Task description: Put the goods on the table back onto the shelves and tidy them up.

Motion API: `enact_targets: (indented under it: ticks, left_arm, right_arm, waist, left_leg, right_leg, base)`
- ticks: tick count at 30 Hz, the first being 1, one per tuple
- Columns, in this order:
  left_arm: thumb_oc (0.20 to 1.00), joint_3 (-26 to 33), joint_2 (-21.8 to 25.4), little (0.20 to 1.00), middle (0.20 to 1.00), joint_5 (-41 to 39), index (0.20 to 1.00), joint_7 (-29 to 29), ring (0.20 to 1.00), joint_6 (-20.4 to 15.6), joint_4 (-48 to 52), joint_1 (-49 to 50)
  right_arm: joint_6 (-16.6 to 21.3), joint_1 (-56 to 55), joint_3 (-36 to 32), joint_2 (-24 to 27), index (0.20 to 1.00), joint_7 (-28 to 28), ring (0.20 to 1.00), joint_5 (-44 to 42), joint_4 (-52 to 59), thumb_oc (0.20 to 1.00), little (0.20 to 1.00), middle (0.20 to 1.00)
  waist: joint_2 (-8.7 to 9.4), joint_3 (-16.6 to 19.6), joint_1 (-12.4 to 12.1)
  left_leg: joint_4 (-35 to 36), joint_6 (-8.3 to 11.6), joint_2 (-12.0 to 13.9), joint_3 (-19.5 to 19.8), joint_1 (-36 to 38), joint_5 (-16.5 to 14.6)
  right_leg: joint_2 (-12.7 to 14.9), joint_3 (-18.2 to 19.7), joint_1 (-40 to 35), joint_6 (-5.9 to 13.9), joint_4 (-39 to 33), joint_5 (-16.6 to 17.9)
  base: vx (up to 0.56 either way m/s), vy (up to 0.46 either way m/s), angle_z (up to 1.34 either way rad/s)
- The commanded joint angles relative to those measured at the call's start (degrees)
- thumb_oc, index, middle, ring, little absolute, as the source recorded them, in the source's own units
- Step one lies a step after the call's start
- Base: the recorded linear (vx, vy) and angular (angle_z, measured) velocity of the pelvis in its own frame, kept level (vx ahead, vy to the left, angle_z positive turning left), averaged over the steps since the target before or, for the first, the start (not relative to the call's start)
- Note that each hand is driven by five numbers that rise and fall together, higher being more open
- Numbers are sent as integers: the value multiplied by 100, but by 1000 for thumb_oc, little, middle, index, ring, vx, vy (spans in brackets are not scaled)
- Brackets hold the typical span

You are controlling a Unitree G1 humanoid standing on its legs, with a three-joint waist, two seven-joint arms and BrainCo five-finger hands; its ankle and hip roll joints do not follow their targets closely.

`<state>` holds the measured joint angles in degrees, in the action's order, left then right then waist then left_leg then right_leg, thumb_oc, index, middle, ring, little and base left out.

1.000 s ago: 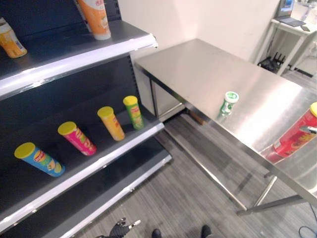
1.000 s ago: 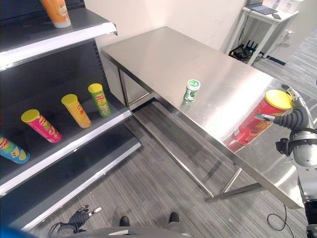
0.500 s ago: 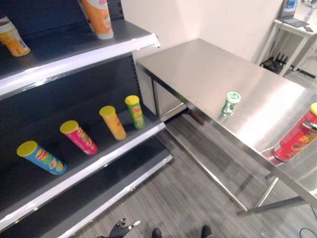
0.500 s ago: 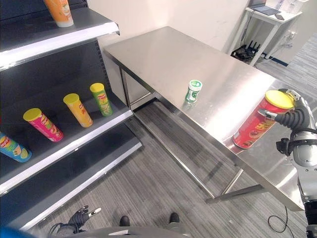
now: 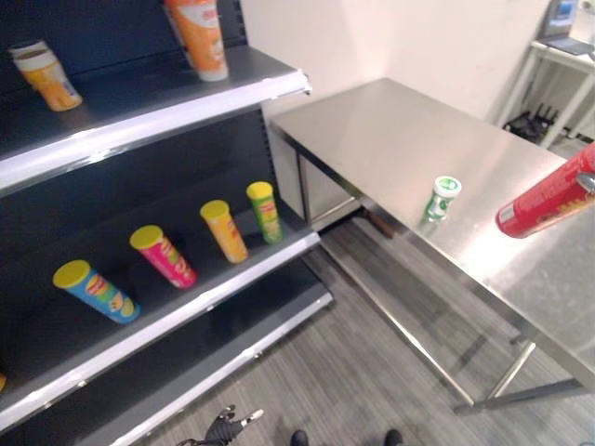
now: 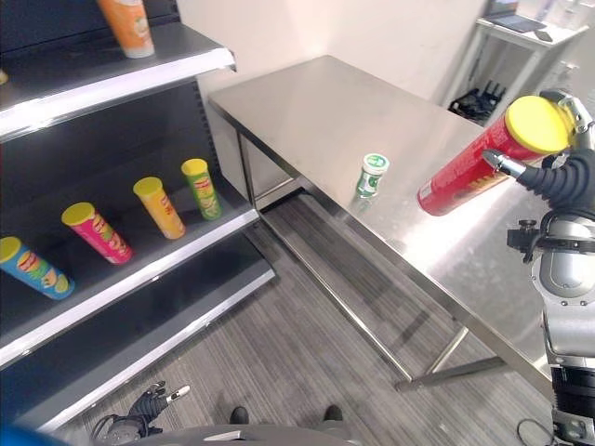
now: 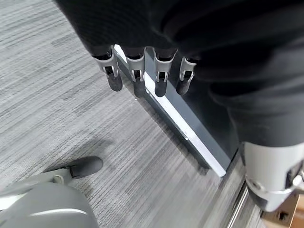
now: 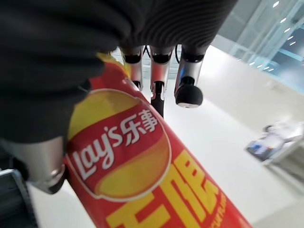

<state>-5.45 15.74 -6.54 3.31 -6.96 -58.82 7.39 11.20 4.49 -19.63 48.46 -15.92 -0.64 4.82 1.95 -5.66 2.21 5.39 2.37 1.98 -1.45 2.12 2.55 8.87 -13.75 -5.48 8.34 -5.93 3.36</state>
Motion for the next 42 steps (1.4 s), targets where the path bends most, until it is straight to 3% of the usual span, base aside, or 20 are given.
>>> enact_targets:
  ticks: [1, 3, 4, 7, 8, 9, 11, 12, 15, 17, 20, 22, 25, 26, 28, 31, 33, 34, 36, 42]
  left_arm:
    - [1000, 29, 264, 1000, 1000, -160, 1000, 69, 1000, -75, -70, -343]
    - [1000, 41, 282, 1000, 1000, -254, 1000, 82, 1000, -93, 67, -305]
    - [1000, 11, 235, 1000, 1000, -327, 1000, 97, 1000, -117, 162, -311]
    - [1000, -28, 189, 1000, 1000, -335, 1000, 101, 1000, -128, 196, -328]
    - [1000, -36, 150, 1000, 1000, -319, 1000, 106, 1000, -139, 225, -341]
    - [1000, 51, 153, 1000, 1000, -302, 1000, 92, 1000, -171, 229, -274]
    - [1000, 157, 158, 1000, 1000, -312, 1000, 98, 1000, -181, 217, -241]
    - [1000, 154, 156, 1000, 1000, -312, 1000, 98, 1000, -182, 217, -245]
    - [1000, 314, 170, 1000, 1000, -311, 1000, 111, 1000, -223, 172, -158]
    - [1000, 306, 179, 1000, 1000, -239, 1000, 110, 1000, -247, 273, -128]
    - [1000, 276, 176, 1000, 1000, -148, 1000, 75, 1000, -227, 346, -82]
    - [1000, 292, 238, 1000, 1000, -62, 1000, 112, 1000, -202, 259, -159]
    - [1000, 332, 344, 1000, 1000, -50, 1000, 141, 1000, -180, 260, -252]
    - [1000, 426, 408, 1000, 1000, -60, 1000, 198, 1000, -194, 242, -286]
    - [1000, 491, 482, 1000, 1000, -123, 1000, 216, 1000, -178, 313, -301]
    - [1000, 427, 566, 1000, 1000, -38, 1000, 135, 1000, -131, 343, -393]
    - [1000, 381, 588, 1000, 1000, 27, 1000, 51, 1000, -102, 286, -410]
    - [1000, 382, 588, 1000, 1000, 27, 1000, 50, 1000, -104, 283, -417]
    - [1000, 321, 538, 1000, 1000, 83, 1000, 15, 1000, -64, 109, -450]
    - [1000, 268, 389, 1000, 1000, 147, 1000, -39, 1000, -46, 56, -508]
  right_arm:
    - [431, 721, -216, 412, 200, -155, 200, -226, 276, 200, 200, 200]
    - [486, 779, -174, 448, 200, -120, 200, -235, 427, 200, 200, 200]
    - [490, 728, -256, 530, 200, -133, 200, -188, 490, 200, 200, 200]
    - [468, 626, -404, 632, 200, -200, 200, -86, 528, 200, 200, 200]
    - [442, 557, -495, 734, 200, -243, 200, 19, 539, 200, 200, 200]
    - [413, 466, -613, 817, 200, -299, 200, 109, 570, 200, 200, 200]
    - [399, 372, -703, 844, 200, -282, 200, 102, 596, 200, 200, 200]
    - [398, 367, -713, 845, 200, -281, 200, 101, 599, 200, 200, 200]
    - [379, 214, -837, 811, 200, -202, 200, 104, 685, 200, 200, 200]
    - [354, 128, -903, 766, 200, -183, 200, 145, 738, 200, 200, 200]
    - [293, 62, -969, 586, 200, -137, 200, 162, 845, 200, 200, 200]
    - [211, 62, -897, 387, 200, -138, 200, 239, 835, 200, 200, 200]
    - [159, 151, -733, 235, 200, -135, 200, 306, 878, 200, 200, 200]
    - [86, 229, -573, 173, 200, -130, 200, 404, 884, 200, 200, 200]
    - [57, 262, -468, 76, 200, -97, 200, 425, 926, 200, 200, 200]
    - [68, 100, -480, -43, 200, 37, 200, 336, 999, 200, 200, 200]
    - [111, 46, -532, -80, 200, 150, 200, 165, 993, 200, 200, 200]
    - [114, 51, -536, -78, 200, 152, 200, 162, 990, 200, 200, 200]
    - [224, 134, -320, -161, 200, 329, 200, -57, 991, 200, 200, 200]
    - [286, 145, 38, -103, 200, 524, 200, -70, 1001, 200, 200, 200]
  waist:
    - [112, -138, -264]
    - [86, -247, -372]
    - [65, -405, -483]
    - [30, -439, -461]
    - [47, -468, -421]
    - [74, -483, -353]
    - [38, -465, -275]
    - [30, -459, -273]
    - [-161, -350, -152]
    - [-223, -324, -128]
    - [-208, -281, -120]
    - [-65, -292, -173]
    - [102, -320, -194]
    - [122, -321, -206]
    - [111, -358, -193]
    - [104, -387, 16]
    - [76, -390, 56]
    - [73, -393, 55]
    - [118, -489, 110]
    - [205, -655, 236]
  left_leg:
    - [-185, 464, 549, 51, 24, -387]
    - [-232, 571, 629, 266, -152, -215]
    - [-224, 700, 657, 650, -464, 32]
    - [-161, 792, 675, 723, -671, 255]
    - [-154, 861, 781, 473, -755, 320]
    - [-225, 864, 1310, -167, -645, 303]
    - [-213, 942, 1725, -421, -432, 487]
    - [-196, 936, 1726, -414, -449, 518]
    - [-157, 1243, 2233, -634, -201, 958]
    - [-183, 1263, 2182, -615, -184, 897]
    - [-439, 1169, 1964, -774, -254, 264]
    - [-833, 1003, 1599, -755, -424, -238]
    - [-905, 738, 1227, -742, -554, -500]
    - [-702, 575, 966, -808, -519, -571]
    - [-628, 407, 731, -841, -527, -599]
    - [-463, 222, 412, -659, -471, -556]
    - [-295, 126, 259, -554, -354, -521]
    - [-282, 126, 263, -554, -361, -495]
    - [-77, 7, 8, -451, -160, -481]
    - [-65, -63, -268, -252, 6, -568]
  right_leg:
    - [-142, 313, -131, -2, 397, -1022]
    - [-278, 266, -136, -96, 394, -1124]
    - [-400, 2, -169, -217, 394, -1262]
    - [-420, -306, -173, -245, 357, -1255]
    - [-376, -435, -192, -238, 324, -1254]
    - [-178, -652, -164, -179, 346, -1183]
    - [-42, -779, -89, -134, 377, -1104]
    - [-46, -786, -70, -135, 374, -1080]
    - [215, -1035, -64, 41, 366, -958]
    - [375, -1137, -98, 156, 344, -831]
    - [718, -1238, -195, 323, 335, -605]
    - [1208, -1263, -146, 491, 411, -228]
    - [1601, -1194, 86, 616, 536, 225]
    - [1905, -1174, 291, 666, 559, 797]
    - [2007, -1043, 434, 638, 721, 844]
    - [1244, 60, 635, 403, 1106, 59]
    - [646, 467, 679, 269, 1173, -468]
    - [640, 468, 691, 261, 1169, -451]
    - [-68, 595, 1082, 100, 930, -497]
    - [-659, 648, 1479, 121, 583, -274]
  base:
    - [-134, -225, 61]
    - [-185, -246, 52]
    - [-246, -247, 95]
    - [-136, -69, 167]
    - [-129, 154, 140]
    - [-137, 214, 95]
    - [-92, 220, 78]
    - [-53, 192, 54]
    - [-6, 373, 48]
    - [29, 346, 31]
    - [67, 387, 40]
    - [43, 488, 56]
    - [-39, 414, 22]
    - [-91, 575, 25]
    - [-50, 490, 0]
    - [66, 356, 20]
    - [102, 225, 42]
    - [96, 153, 23]
    - [103, 189, 11]
    - [93, 85, 24]
